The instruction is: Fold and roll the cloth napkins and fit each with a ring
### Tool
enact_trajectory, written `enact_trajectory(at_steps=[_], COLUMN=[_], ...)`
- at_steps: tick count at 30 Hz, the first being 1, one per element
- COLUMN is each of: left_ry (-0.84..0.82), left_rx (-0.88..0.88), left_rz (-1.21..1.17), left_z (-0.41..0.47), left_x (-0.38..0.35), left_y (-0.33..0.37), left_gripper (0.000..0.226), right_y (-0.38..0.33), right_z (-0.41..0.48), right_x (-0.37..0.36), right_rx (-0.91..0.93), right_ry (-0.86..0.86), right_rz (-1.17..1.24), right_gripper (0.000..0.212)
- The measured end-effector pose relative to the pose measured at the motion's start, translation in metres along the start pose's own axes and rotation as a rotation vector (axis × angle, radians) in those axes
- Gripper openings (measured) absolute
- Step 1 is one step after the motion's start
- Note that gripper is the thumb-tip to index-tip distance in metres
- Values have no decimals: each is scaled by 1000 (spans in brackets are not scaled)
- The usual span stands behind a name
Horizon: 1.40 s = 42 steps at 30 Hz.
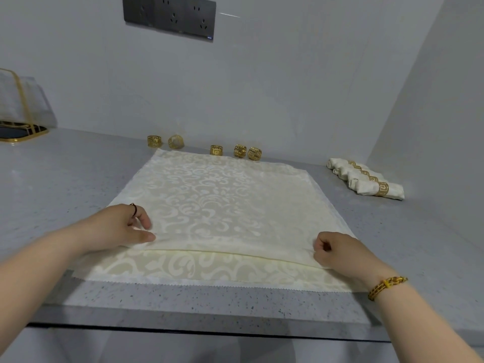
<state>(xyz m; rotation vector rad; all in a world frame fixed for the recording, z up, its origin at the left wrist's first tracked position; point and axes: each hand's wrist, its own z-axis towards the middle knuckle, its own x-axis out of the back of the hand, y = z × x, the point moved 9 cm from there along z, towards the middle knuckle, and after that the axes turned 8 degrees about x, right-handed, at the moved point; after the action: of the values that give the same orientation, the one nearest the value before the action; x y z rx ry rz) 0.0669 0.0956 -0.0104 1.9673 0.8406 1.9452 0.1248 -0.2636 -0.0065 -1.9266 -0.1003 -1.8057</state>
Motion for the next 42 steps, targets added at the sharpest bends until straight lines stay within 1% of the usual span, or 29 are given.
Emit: enact_trajectory(at_steps=[3, 6, 8, 10, 11, 13, 15, 16, 17, 18, 20, 23, 26, 28, 29, 30, 32, 34, 35, 36, 37, 39, 40, 42], left_ry=[72, 158, 160, 146, 127, 109, 119, 150, 187, 209, 194, 166, 152, 172, 195, 222, 277, 338, 344, 365, 362, 309, 275, 221], left_rx=[-35, -200, -302, -362, -359, -312, -288, -286, -292, -276, -184, -127, -93, -44, -35, -36, -93, -236, -321, -399, -427, -378, -358, -328], left_rz=[87, 148, 256, 272, 251, 218, 214, 210, 193, 146, -24, -180, -157, -62, 1, 59, 115, 173, 217, 248, 244, 157, 108, 101], left_z=[-3, -10, -18, -26, -27, -29, -29, -29, -28, -26, -19, -6, 5, 10, 11, 12, 11, 4, 1, -5, -8, -10, -10, -7], left_x=[5, 9, 2, -5, -6, -6, -5, -4, -2, 0, 3, 3, 2, 2, 3, 5, 8, 8, 5, 3, 1, 2, 1, -3], left_y=[3, 17, 25, 25, 23, 15, 11, 11, 12, 11, 4, -2, -3, -4, -3, -2, 4, 14, 19, 23, 23, 18, 15, 12], left_gripper=[22, 27, 33, 26, 21, 25, 34, 37, 36, 32, 27, 26, 16, 13, 14, 16, 18, 20, 22, 24, 25, 20, 22, 22], right_y=[-5, -16, -26, -30, -29, -27, -23, -21, -20, -18, -13, -9, -8, -8, -9, -9, -16, -29, -33, -34, -32, -24, -22, -19], right_z=[-1, -3, -6, -11, -15, -22, -26, -25, -24, -23, -18, -11, 0, 7, 10, 12, 15, 13, 11, 9, 8, 3, 0, -6], right_x=[1, 3, 2, -2, -1, 1, 1, 1, 2, 4, 9, 12, 11, 9, 7, 6, 7, 7, 6, 5, 2, 1, 1, 1], right_rx=[11, 103, 197, 255, 270, 289, 284, 271, 254, 229, 170, 120, 100, 80, 88, 88, 133, 273, 320, 364, 355, 304, 298, 304], right_ry=[-7, 41, 80, 96, 113, 130, 121, 119, 133, 155, 206, 236, 235, 220, 210, 207, 245, 315, 337, 363, 338, 286, 258, 238], right_rz=[-127, -214, -240, -200, -154, -67, -28, -37, -45, -43, 24, 149, 164, 77, 9, -36, -101, -156, -166, -166, -134, -53, 2, 54], right_gripper=[22, 18, 19, 18, 15, 5, 11, 13, 13, 15, 16, 15, 8, 3, 6, 9, 14, 25, 27, 25, 23, 17, 15, 19])
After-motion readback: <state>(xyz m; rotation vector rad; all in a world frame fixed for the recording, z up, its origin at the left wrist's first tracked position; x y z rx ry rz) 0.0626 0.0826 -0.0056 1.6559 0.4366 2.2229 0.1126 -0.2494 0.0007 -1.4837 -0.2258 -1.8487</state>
